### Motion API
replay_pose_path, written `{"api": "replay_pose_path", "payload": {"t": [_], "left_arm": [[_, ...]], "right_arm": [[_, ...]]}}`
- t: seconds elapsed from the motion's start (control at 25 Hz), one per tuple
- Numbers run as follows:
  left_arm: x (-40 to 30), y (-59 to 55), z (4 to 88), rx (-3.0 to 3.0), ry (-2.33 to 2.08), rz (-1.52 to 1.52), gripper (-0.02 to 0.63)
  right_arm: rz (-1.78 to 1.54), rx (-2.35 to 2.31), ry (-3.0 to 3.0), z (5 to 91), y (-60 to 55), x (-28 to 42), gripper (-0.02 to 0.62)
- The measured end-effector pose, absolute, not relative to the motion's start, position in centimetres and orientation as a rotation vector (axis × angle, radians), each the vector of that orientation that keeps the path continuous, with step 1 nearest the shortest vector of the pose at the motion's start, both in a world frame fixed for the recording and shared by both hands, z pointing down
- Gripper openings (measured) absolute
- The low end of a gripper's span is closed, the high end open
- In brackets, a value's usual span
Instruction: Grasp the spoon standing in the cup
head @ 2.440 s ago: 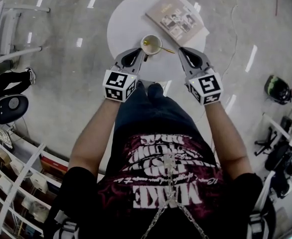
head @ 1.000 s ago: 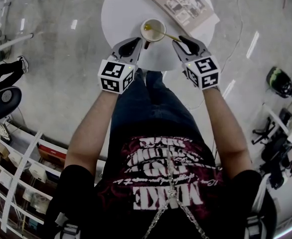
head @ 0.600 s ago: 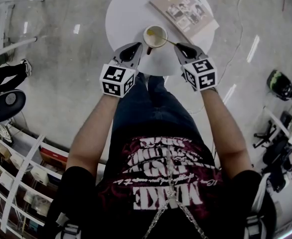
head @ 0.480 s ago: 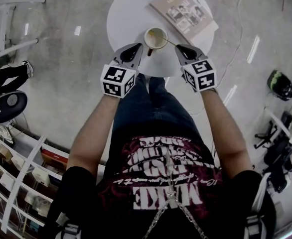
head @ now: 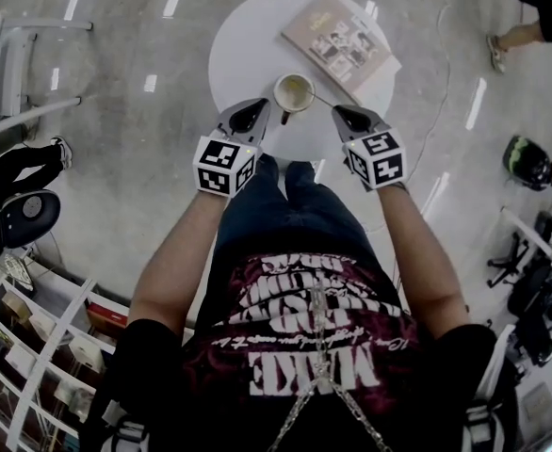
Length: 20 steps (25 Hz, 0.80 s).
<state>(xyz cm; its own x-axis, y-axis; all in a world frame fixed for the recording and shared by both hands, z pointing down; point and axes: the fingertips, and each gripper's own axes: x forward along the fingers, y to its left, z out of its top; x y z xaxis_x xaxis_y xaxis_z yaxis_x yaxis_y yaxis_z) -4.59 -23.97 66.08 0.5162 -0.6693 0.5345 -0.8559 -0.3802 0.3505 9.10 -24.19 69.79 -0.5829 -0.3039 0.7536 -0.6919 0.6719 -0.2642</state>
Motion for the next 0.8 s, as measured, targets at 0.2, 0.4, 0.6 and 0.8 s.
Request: {"api": "replay_pose_path", "payload": {"t": [0.2,0.4,0.6,0.8], "left_arm": [[-4.5,-25.0,63.4,2.217,-1.223,0.398,0.025],[-4.3,-25.3,60.5,2.259,-1.212,0.389,0.025],[-4.1,-25.8,58.4,2.285,-1.209,0.356,0.025],[-3.9,-26.1,57.3,2.308,-1.192,0.355,0.025]], "right_arm": [[0.683,0.780,-2.204,67.4,-24.2,9.3,0.035],[0.698,0.772,-2.223,64.4,-23.4,9.5,0.035],[0.727,0.782,-2.241,61.8,-22.9,10.1,0.035],[0.802,0.826,-2.260,59.6,-23.3,11.0,0.035]]}}
